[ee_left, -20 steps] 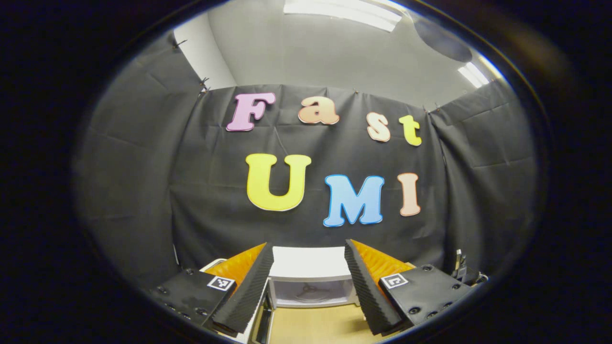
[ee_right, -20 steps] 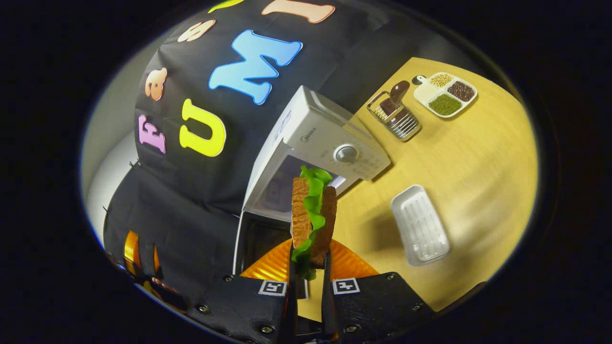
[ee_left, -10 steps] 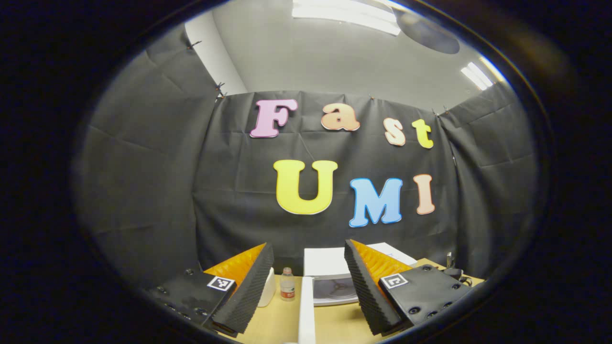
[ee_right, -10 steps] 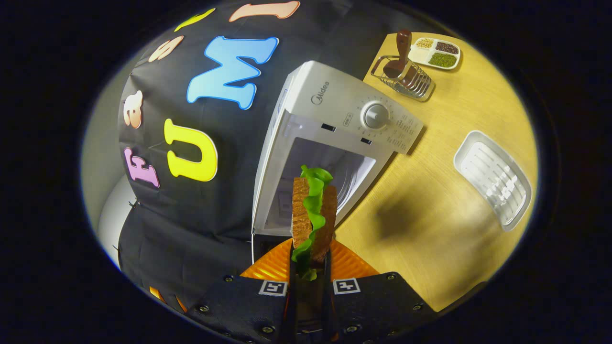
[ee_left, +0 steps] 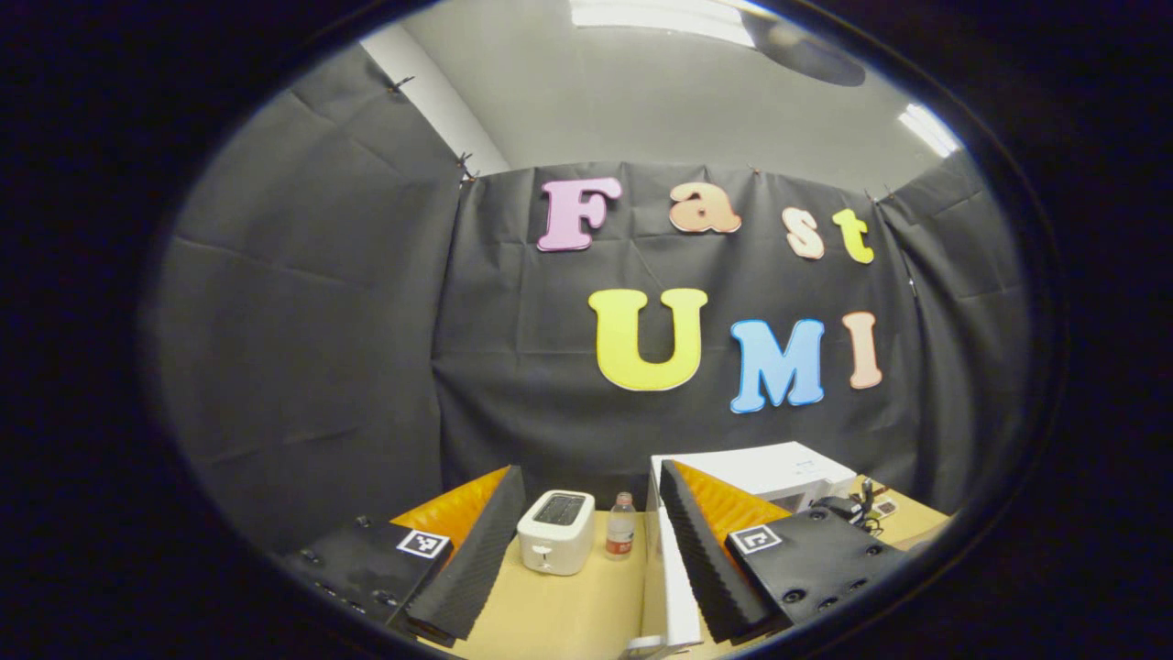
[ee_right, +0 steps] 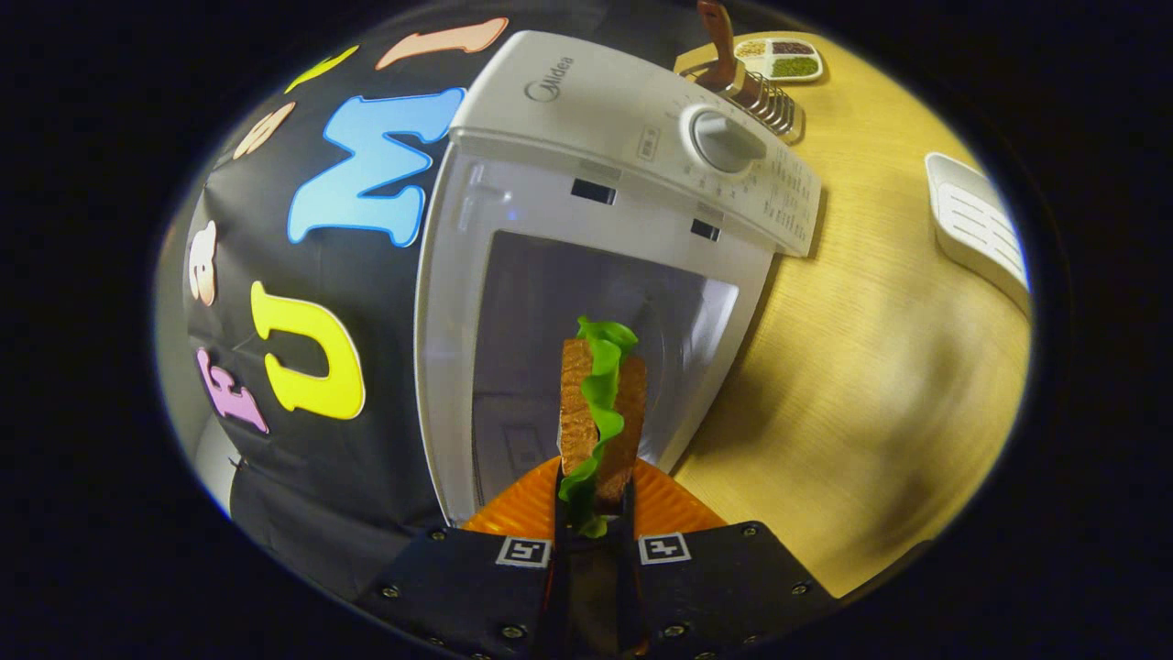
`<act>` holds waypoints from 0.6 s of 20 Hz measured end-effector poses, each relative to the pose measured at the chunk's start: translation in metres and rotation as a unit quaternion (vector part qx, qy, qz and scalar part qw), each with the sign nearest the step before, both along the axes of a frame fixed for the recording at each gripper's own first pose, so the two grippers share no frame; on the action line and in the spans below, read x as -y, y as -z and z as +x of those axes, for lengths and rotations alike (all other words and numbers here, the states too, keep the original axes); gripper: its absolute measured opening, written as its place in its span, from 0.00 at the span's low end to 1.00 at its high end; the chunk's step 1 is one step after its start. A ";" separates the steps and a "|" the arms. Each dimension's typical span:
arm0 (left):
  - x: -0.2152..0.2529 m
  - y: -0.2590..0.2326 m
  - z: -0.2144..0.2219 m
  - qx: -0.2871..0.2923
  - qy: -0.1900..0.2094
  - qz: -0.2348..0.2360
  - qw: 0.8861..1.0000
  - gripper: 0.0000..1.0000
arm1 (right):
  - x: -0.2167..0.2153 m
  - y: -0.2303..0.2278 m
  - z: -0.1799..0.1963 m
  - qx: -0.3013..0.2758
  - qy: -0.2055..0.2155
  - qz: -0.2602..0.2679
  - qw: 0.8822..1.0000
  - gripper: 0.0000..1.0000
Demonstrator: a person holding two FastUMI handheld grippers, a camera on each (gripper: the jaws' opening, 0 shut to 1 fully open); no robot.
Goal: Open the microwave oven with the left hand, put the food in, and close the microwave oven.
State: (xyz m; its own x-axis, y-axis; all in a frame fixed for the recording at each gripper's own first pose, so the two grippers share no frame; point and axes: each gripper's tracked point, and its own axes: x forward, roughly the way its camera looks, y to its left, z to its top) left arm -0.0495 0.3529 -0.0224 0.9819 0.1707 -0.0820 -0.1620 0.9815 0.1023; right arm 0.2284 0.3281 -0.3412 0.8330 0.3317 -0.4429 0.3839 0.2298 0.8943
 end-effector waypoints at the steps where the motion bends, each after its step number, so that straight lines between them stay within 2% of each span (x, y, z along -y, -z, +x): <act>1: -0.005 0.005 -0.002 -0.007 -0.004 -0.003 1.000 0.95 | -0.001 0.005 0.011 0.003 0.020 0.010 1.000 0.21; 5: -0.025 0.022 -0.013 -0.035 -0.027 -0.021 0.999 0.95 | -0.012 0.031 0.052 -0.006 0.070 0.010 0.997 0.20; 8: -0.038 0.024 -0.015 -0.037 -0.048 -0.025 0.998 0.97 | -0.023 0.042 0.075 -0.012 0.113 0.034 0.993 0.21; 12: -0.050 0.020 -0.022 -0.036 -0.064 -0.021 0.997 0.93 | -0.033 0.050 0.099 -0.017 0.140 0.043 0.989 0.20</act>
